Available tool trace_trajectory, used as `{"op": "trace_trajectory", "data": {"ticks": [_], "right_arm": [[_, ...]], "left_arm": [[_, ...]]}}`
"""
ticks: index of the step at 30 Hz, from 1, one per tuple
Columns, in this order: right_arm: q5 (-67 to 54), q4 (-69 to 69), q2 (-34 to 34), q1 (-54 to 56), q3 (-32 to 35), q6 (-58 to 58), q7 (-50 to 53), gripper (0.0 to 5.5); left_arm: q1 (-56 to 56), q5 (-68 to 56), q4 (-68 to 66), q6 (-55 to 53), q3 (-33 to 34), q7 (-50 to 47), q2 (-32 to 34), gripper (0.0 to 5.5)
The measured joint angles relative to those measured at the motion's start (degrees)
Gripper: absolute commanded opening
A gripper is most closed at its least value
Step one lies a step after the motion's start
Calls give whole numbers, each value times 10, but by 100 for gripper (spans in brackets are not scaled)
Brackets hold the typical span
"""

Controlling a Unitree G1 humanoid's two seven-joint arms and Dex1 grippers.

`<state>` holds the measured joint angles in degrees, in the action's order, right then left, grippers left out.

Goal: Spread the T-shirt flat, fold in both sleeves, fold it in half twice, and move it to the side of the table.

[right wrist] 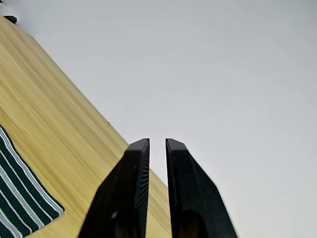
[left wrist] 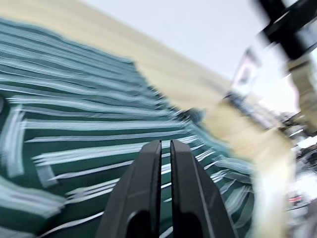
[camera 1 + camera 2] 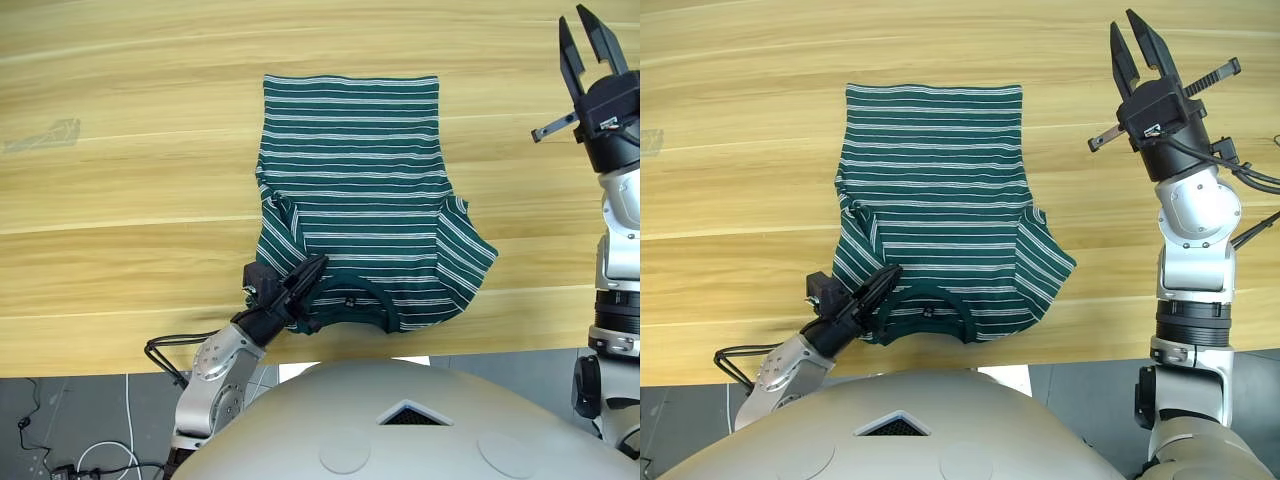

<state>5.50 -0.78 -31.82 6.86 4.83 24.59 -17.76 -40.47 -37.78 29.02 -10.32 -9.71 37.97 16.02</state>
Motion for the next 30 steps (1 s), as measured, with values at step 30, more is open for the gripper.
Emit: {"op": "trace_trajectory", "data": {"ticks": [30], "right_arm": [[-380,73,-54,-307,94,-343,-415,62]], "left_arm": [[206,78,-58,114,301,-256,-56,32]]}}
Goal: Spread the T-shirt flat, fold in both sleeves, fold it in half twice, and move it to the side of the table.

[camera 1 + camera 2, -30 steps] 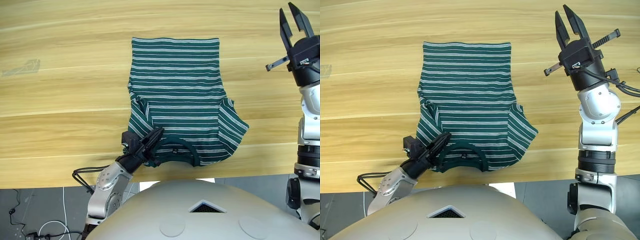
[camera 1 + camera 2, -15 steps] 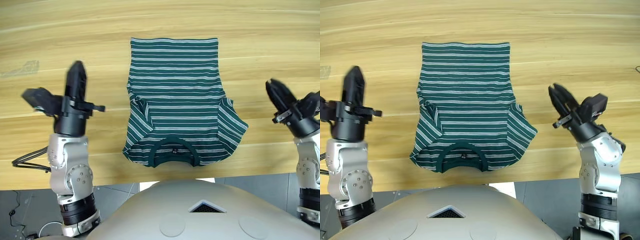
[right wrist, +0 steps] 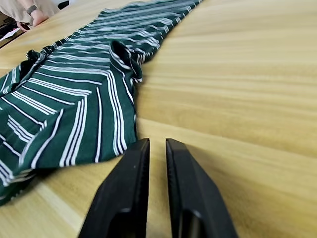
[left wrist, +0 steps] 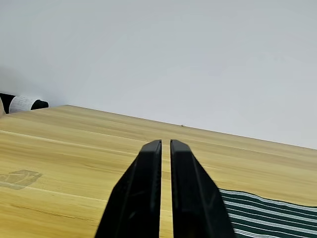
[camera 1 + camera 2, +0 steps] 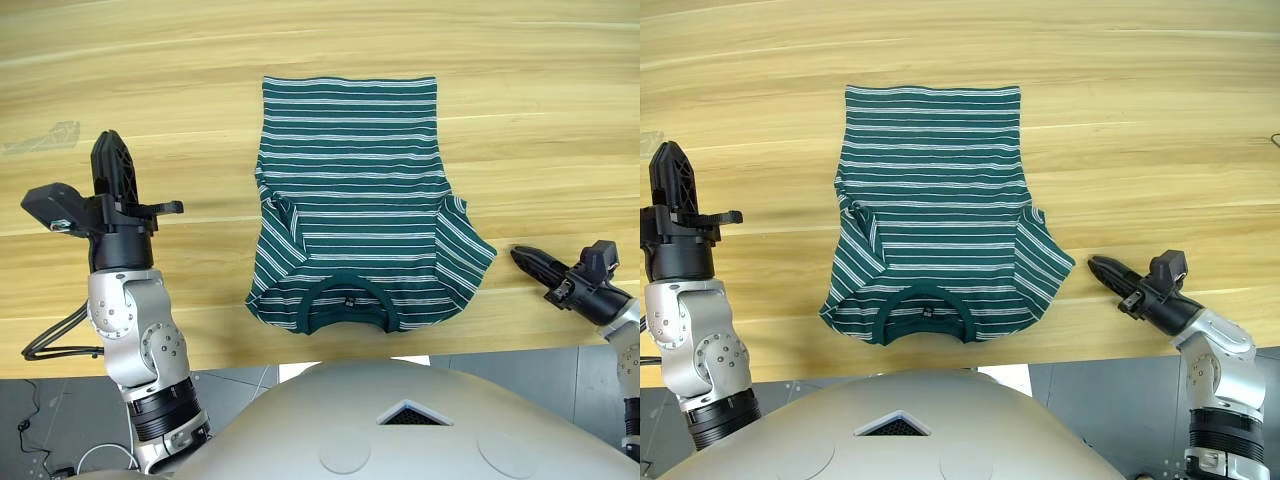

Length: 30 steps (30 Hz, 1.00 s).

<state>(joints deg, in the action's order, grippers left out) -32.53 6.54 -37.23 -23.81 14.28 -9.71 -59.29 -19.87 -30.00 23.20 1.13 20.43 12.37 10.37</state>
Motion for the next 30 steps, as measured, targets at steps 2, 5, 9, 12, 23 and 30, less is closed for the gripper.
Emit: {"op": "trace_trajectory", "data": {"ticks": [2,5,9,12,23,30], "right_arm": [[15,9,1,13,-8,4,-2,62],[28,18,4,27,-21,6,-7,74],[30,5,6,27,-27,4,-17,141],[23,-16,6,17,-27,-12,-21,180],[14,-38,9,26,-34,-54,-18,173],[39,-27,15,37,-43,-50,-10,55]], "left_arm": [[0,6,-4,0,-2,0,-2,32],[-4,14,-5,0,-12,0,-7,35],[-8,17,-12,-1,-12,0,-9,35],[-8,17,-12,-2,-12,0,-10,35],[-14,36,-22,-2,-37,5,-24,35],[-15,44,-23,-1,-41,6,-25,35]]}}
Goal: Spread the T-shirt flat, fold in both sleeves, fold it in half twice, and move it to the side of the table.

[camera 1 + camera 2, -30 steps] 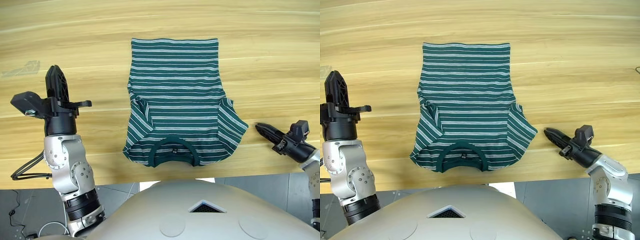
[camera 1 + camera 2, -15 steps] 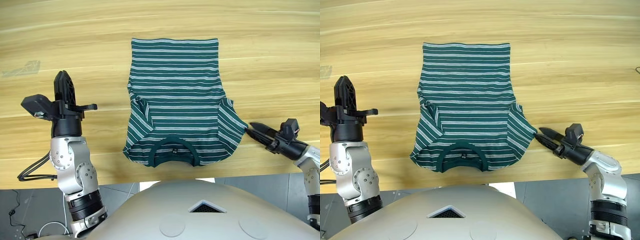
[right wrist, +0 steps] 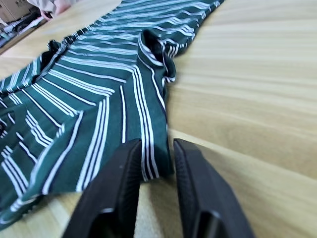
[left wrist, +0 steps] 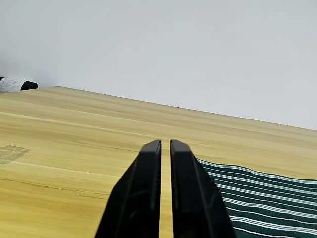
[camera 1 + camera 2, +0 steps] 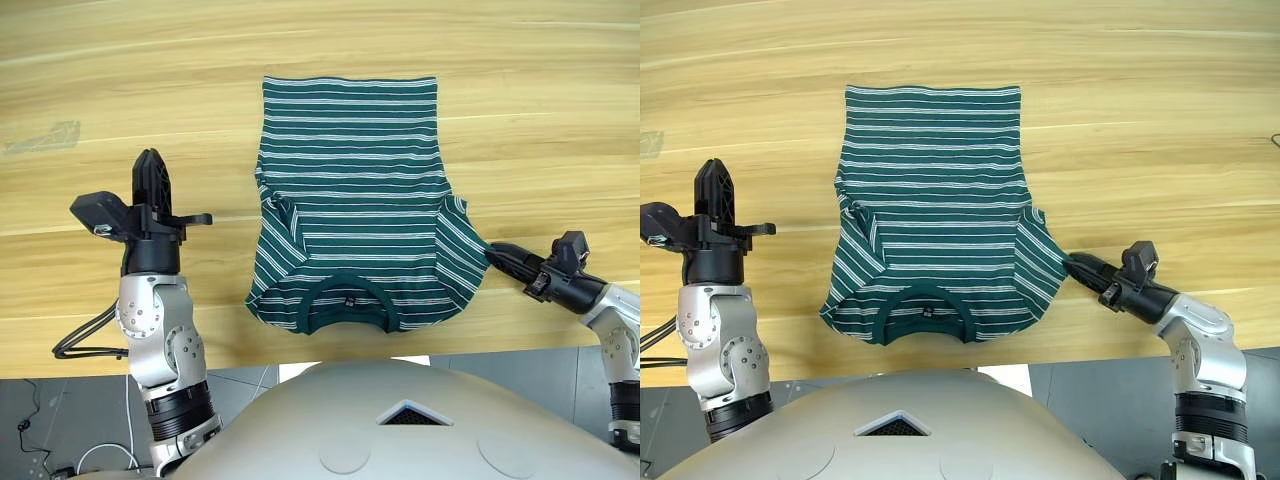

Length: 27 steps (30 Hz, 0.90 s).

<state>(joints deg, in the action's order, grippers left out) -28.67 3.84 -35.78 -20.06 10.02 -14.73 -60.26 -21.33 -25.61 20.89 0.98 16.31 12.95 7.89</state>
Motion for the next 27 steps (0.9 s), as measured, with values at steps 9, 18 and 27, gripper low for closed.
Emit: {"op": "trace_trajectory", "data": {"ticks": [9,18,27], "right_arm": [[19,39,0,13,-5,46,-23,2],[-65,0,5,24,36,14,-51,2],[-30,-50,23,19,-1,37,-47,2]], "left_arm": [[1,11,-7,0,-10,1,0,35],[7,12,-26,4,-11,2,0,35],[7,12,-26,5,-17,15,-1,35]]}}
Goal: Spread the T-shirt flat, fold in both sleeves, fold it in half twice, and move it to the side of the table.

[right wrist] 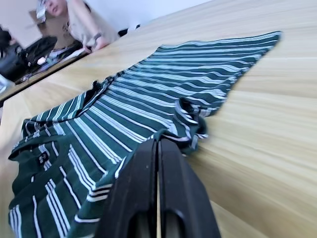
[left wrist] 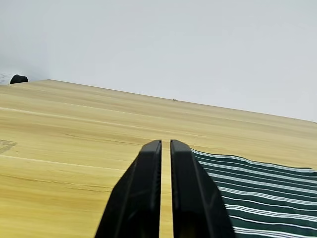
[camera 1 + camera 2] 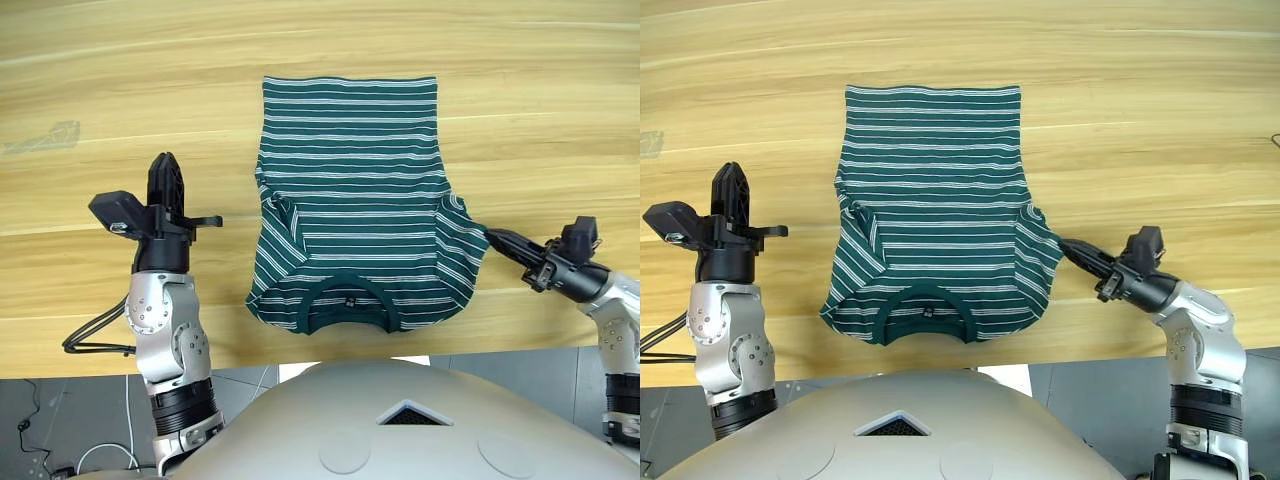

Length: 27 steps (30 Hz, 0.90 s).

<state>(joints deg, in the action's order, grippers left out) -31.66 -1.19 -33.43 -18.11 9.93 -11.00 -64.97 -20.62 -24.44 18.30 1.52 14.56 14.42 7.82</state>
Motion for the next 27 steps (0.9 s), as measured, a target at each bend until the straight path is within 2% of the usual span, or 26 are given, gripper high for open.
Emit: {"op": "trace_trajectory", "data": {"ticks": [3,8,13,18,22,27], "right_arm": [[50,-42,16,-2,-37,25,37,2],[67,-129,28,-6,-65,29,74,2],[185,-133,23,-19,-132,68,117,2],[231,-130,21,-19,-162,86,138,2],[222,-128,16,-20,-166,86,134,2],[153,-149,14,-21,-162,59,115,2]], "left_arm": [[0,0,1,0,-4,3,0,35],[0,0,0,0,-4,5,0,35],[0,0,-1,0,-11,7,-3,35],[0,5,-2,-1,-21,7,-4,35],[0,8,-2,-2,-27,6,-5,35],[0,18,-5,-2,-33,5,-8,35]]}}
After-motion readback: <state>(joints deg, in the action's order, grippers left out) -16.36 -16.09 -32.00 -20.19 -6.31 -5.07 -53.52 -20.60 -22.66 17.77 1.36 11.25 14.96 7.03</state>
